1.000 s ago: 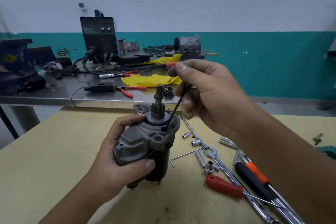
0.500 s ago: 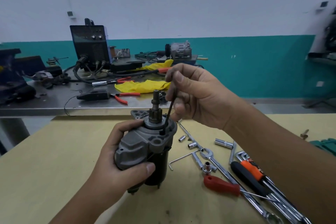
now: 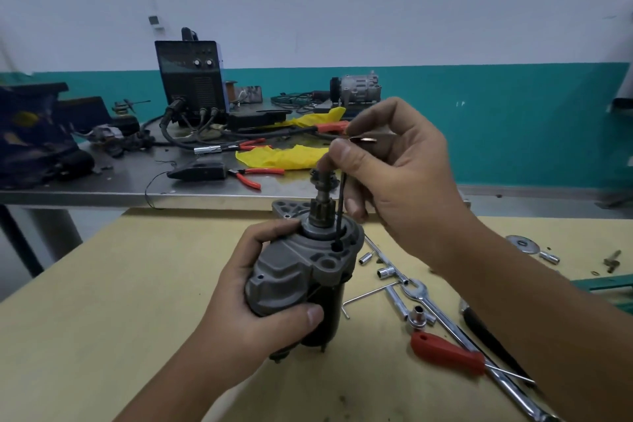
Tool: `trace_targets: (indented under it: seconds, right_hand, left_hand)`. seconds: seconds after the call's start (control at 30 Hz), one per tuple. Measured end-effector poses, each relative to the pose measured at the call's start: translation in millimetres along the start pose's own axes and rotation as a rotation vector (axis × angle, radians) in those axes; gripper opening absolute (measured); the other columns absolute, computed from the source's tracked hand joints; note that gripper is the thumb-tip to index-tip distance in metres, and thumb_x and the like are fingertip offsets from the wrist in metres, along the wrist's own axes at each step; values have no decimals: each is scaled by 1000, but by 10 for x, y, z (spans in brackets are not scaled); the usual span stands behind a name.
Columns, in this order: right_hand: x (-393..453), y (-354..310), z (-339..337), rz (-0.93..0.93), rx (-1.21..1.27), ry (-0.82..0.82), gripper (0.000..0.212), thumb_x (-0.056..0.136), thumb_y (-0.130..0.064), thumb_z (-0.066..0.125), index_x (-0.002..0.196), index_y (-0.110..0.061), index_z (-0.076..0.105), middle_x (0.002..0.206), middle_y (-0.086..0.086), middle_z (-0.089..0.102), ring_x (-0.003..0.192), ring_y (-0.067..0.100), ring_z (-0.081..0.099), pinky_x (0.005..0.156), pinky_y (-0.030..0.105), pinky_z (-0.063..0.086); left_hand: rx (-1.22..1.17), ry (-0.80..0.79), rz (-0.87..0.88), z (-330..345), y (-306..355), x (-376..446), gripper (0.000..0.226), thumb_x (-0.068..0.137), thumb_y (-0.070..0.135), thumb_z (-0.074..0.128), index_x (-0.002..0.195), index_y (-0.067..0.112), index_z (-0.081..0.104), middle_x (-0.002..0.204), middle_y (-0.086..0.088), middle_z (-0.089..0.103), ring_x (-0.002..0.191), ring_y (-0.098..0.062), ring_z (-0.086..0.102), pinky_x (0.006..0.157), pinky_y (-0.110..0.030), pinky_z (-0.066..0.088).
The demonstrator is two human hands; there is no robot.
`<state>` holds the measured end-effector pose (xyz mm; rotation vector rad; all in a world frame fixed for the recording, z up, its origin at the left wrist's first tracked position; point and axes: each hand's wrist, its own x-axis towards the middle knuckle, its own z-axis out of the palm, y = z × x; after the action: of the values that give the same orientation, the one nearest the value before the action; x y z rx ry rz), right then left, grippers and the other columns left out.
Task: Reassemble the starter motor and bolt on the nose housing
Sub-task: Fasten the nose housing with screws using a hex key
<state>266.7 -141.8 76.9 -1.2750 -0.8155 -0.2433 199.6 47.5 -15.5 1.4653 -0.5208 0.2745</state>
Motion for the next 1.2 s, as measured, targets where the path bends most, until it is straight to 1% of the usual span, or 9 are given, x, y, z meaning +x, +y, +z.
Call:
trace_targets:
  seconds: [0.07,0.17,0.4,0.5,0.6,0.77,0.9,1.07,1.2]
  right_hand:
    - [28,-14,-18,80,184,-128,7,96,-10,62,97,-15,66,84,20,74,43,20,59,44,27,49]
    - [65,-37,-51,216,405,-236,26,101,-23,50,104,-8,71,86,22,71,48,20,60,49,29,51]
    - [99,-54,-101,303,470,-293,26,96,-23,58,102,-2,72,87,21,69,52,16,58,51,30,51]
    - [111,-56,-86,284,413,-231,14,86,-23,70,86,-9,69,77,16,65,44,10,50,44,23,45]
    - [101,-63,-86,265,295,-75,29,80,-24,79,69,-19,53,62,11,60,32,9,38,40,17,33]
    - [50,-81,-64,209,131,98,32,88,-16,75,65,-25,55,55,11,58,28,12,37,38,16,33]
    - [44,-144,-69,201,97,-17,2,92,-23,69,90,-22,70,59,11,60,31,12,42,40,19,38]
    - [87,-231,-182,309,274,-299,22,94,-23,61,106,-10,75,73,16,67,44,14,59,50,30,54]
    - [81,-225,-196,284,276,-325,18,86,-21,69,99,-10,64,76,18,69,45,16,61,50,32,55]
  left_hand:
    - [0,10,5,1,-1,0,69,58,14,85,119,38,64,123,1,71,107,-23,73,84,-24,57]
    - [-2,10,2,-2,-4,-3,69,59,13,84,120,37,63,122,4,71,106,-22,74,83,-25,58]
    - [-2,10,-8,-1,-16,4,70,58,13,84,121,35,62,121,3,72,106,-25,73,87,-29,59]
    - [-3,11,-4,-6,-20,8,69,59,12,84,121,35,62,123,1,71,108,-27,72,89,-31,59]
    - [-4,19,-2,-2,-15,9,69,60,12,84,121,35,63,125,-1,70,109,-28,72,89,-30,58]
    - [-13,19,-18,11,-3,10,71,60,11,83,124,29,60,123,0,71,108,-26,73,87,-27,57]
    - [-33,19,-21,13,1,-6,78,60,11,82,131,17,50,123,0,70,109,-27,72,87,-27,58]
    - [-7,27,-14,13,8,-10,75,59,13,82,128,24,54,120,5,71,108,-24,73,86,-26,58]
    - [13,23,-22,25,31,-12,75,59,13,81,128,23,53,120,9,71,108,-22,72,85,-25,58]
